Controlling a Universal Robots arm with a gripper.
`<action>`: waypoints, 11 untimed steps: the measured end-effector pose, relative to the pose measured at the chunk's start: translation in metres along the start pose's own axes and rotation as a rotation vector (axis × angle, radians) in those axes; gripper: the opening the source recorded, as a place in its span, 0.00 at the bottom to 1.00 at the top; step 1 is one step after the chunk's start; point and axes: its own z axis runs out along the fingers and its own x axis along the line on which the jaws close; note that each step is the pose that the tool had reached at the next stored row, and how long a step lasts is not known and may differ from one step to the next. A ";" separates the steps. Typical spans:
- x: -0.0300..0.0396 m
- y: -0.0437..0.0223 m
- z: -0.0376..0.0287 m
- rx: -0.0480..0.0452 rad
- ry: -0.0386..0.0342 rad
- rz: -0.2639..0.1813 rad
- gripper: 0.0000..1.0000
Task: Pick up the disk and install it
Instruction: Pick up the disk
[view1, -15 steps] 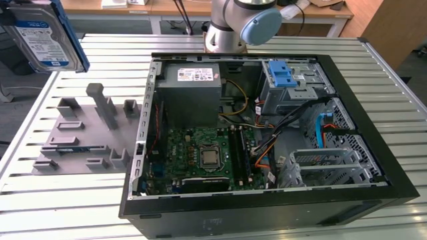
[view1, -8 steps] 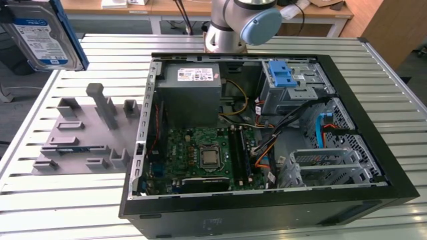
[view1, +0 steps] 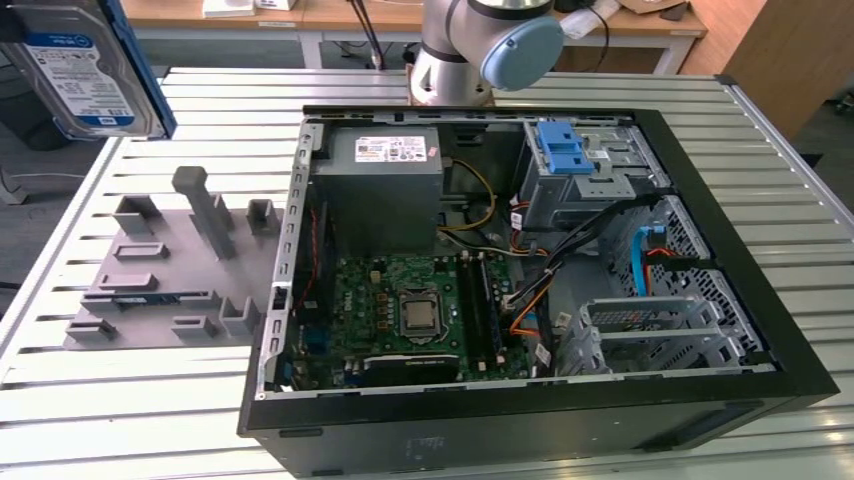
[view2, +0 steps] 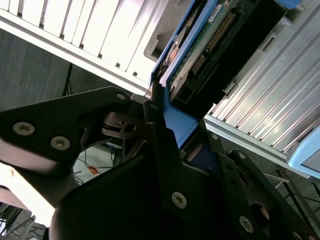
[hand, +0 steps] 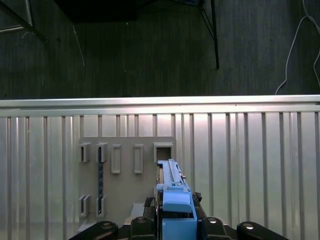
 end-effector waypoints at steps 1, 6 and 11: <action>0.0000 0.0000 -0.0004 0.0001 -0.0001 0.000 0.37; 0.0000 0.0000 -0.0023 0.0000 0.0000 0.000 0.37; -0.0001 0.0000 -0.0044 0.0000 0.0000 0.000 0.37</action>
